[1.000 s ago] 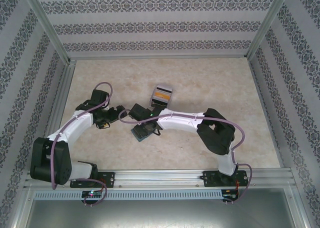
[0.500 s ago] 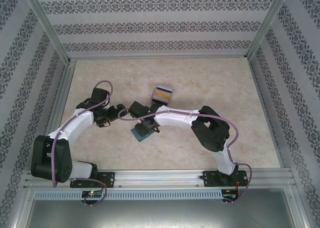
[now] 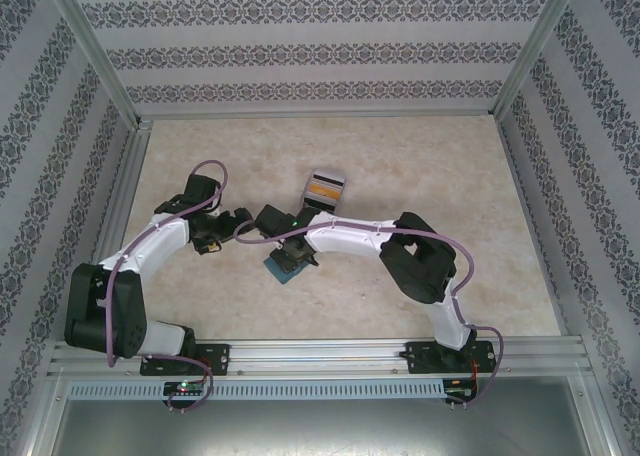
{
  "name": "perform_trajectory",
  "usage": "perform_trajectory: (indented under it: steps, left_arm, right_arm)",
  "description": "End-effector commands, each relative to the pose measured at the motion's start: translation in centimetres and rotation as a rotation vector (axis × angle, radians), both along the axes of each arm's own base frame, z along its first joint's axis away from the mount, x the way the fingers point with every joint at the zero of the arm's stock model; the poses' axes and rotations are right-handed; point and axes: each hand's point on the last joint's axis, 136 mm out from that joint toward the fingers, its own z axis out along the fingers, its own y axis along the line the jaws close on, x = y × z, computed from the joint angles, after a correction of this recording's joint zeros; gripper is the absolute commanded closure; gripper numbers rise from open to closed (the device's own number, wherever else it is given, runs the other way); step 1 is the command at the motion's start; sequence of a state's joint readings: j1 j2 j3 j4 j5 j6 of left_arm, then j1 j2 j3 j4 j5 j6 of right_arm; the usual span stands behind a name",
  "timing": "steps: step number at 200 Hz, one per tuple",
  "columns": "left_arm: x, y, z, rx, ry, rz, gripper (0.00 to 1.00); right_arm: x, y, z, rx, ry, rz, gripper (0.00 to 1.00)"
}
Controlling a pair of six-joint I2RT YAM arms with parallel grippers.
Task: Put the credit cards into the card holder
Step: Open the button on the card holder.
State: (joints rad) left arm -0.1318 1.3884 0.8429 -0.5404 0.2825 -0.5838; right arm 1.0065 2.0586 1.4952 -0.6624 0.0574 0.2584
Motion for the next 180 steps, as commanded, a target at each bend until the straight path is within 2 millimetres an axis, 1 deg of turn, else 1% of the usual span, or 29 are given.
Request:
perform_trajectory:
  steps: [1,11,24,39,55,66,82,94,117,180]
  left_arm:
    - [0.0,-0.3,0.2,0.013,0.018,-0.025,0.01]
    - [0.1,-0.1,0.1,0.026,0.012,-0.019,0.01]
    - [0.3,-0.1,-0.1,0.022,0.01,-0.019,0.01]
    - [0.5,-0.9,-0.1,-0.015,0.024,-0.036,0.01]
    - [0.7,-1.0,-0.3,-0.025,0.022,-0.033,0.01]
    - [0.7,-1.0,-0.5,-0.024,0.027,-0.033,0.01]
    - [0.7,-1.2,-0.4,-0.03,0.038,-0.042,0.01]
    - [0.7,-1.3,-0.2,-0.036,0.029,-0.044,0.01]
    - [1.0,-2.0,0.0,-0.077,0.023,-0.053,0.01]
    - [1.2,-3.9,1.2,-0.186,-0.007,-0.093,0.0]
  right_arm:
    - [-0.6,-0.2,-0.9,-0.047,0.009,0.012,0.57]
    - [-0.7,-0.2,-1.1,-0.046,0.015,0.008,0.55]
    - [-0.8,-0.2,-1.6,-0.054,0.019,0.001,0.57]
    - [-0.6,-0.6,-2.0,-0.079,0.02,-0.005,0.6]
    - [-0.4,-0.8,-1.8,-0.086,0.003,-0.01,0.64]
    - [-0.1,-1.0,-1.5,-0.08,-0.014,-0.018,0.71]
    - [0.3,-1.3,-1.1,-0.066,-0.029,-0.033,0.76]
    - [0.8,-1.4,-0.4,-0.046,-0.044,-0.043,0.83]
    - [1.7,-1.4,1.1,0.005,-0.092,-0.048,0.86]
    - [3.5,-1.0,6.4,0.188,-0.234,-0.046,0.84]
